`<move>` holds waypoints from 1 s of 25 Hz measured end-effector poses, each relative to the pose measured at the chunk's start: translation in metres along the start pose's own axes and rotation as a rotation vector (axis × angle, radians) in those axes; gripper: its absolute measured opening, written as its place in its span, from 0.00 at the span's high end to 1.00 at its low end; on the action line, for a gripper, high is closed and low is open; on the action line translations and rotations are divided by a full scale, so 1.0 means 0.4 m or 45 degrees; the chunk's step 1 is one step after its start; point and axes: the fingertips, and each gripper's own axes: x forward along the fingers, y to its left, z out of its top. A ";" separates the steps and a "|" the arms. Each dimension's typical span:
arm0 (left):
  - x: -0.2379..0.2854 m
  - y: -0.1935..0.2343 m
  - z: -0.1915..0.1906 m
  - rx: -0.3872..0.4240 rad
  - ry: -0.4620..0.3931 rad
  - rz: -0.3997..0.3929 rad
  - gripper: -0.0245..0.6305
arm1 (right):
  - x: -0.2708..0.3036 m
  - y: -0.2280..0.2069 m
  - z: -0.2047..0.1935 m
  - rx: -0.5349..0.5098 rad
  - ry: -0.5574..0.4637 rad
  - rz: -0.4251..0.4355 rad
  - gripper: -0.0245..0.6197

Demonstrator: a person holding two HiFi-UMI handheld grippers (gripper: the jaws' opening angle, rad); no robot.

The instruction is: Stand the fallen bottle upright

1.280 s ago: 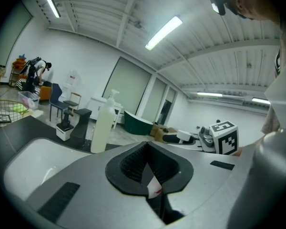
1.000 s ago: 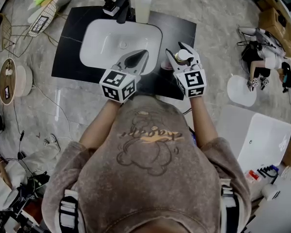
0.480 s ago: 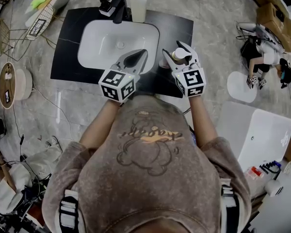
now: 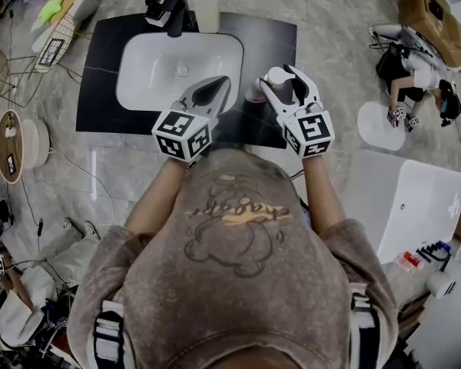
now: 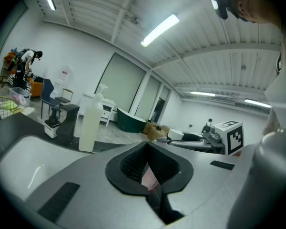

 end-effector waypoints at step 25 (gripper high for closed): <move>-0.130 0.049 0.003 0.029 -0.095 0.107 0.93 | -0.160 0.032 -0.035 0.326 -0.129 -0.008 0.72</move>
